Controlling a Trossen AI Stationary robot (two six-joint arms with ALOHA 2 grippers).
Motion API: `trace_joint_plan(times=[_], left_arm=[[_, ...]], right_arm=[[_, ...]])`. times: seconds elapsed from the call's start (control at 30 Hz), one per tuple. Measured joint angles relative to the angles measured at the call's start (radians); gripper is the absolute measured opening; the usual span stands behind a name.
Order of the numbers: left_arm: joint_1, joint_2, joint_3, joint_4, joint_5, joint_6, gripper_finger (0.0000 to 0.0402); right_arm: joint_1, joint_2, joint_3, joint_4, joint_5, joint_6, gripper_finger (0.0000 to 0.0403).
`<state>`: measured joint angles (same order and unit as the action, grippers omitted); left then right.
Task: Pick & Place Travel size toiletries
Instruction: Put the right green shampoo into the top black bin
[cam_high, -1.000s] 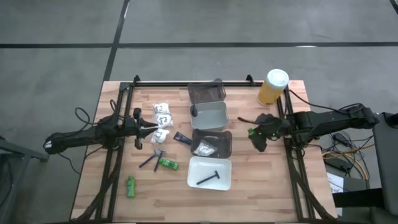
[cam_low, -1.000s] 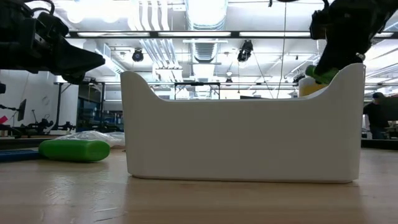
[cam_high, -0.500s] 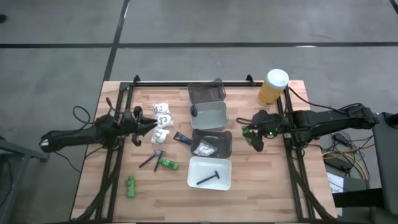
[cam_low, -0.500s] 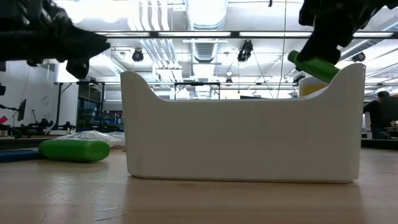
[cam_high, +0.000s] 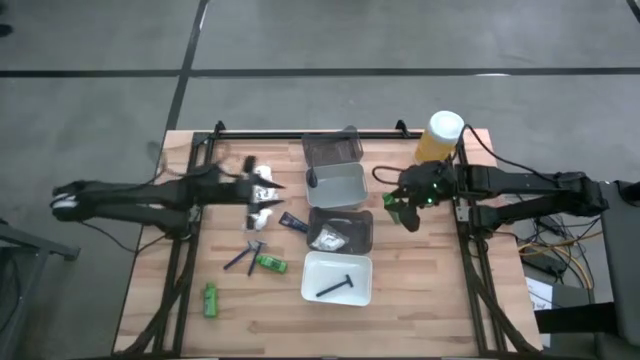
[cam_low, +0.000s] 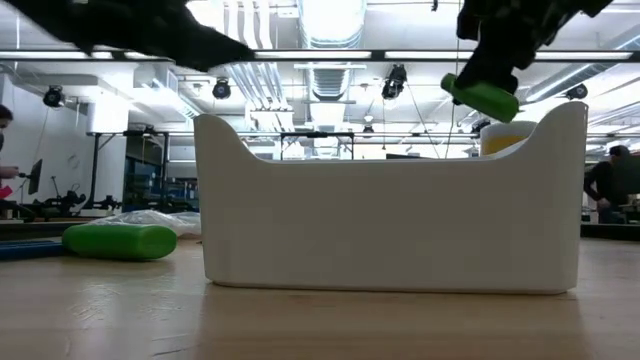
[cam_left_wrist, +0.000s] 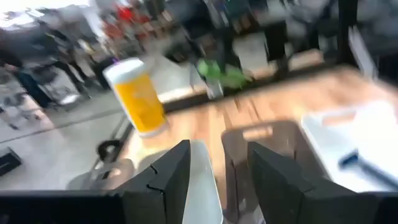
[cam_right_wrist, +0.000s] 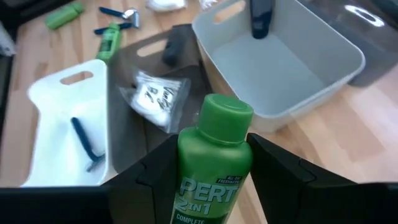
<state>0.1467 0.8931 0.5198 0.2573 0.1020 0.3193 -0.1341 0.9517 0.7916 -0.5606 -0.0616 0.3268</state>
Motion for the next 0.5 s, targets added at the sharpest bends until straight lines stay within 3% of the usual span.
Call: trace_joint_plan(times=[0.13,0.27,0.5], left_arm=[[0.000,0.190,0.149,-0.011,0.068,0.109,0.0165],[0.000,0.352,0.284,-0.057,0.073,0.222,0.0166],[-0.010,0.531,0.474,-0.076,0.117,0.359,0.0166]], right_arm=[[-0.052,0.028,0.033,0.003,-0.113,-0.050,0.0161],[-0.073,0.070,0.068,0.002,-0.194,-0.098,0.0162],[-0.075,0.151,0.133,-0.005,-0.261,-0.153,0.0172]])
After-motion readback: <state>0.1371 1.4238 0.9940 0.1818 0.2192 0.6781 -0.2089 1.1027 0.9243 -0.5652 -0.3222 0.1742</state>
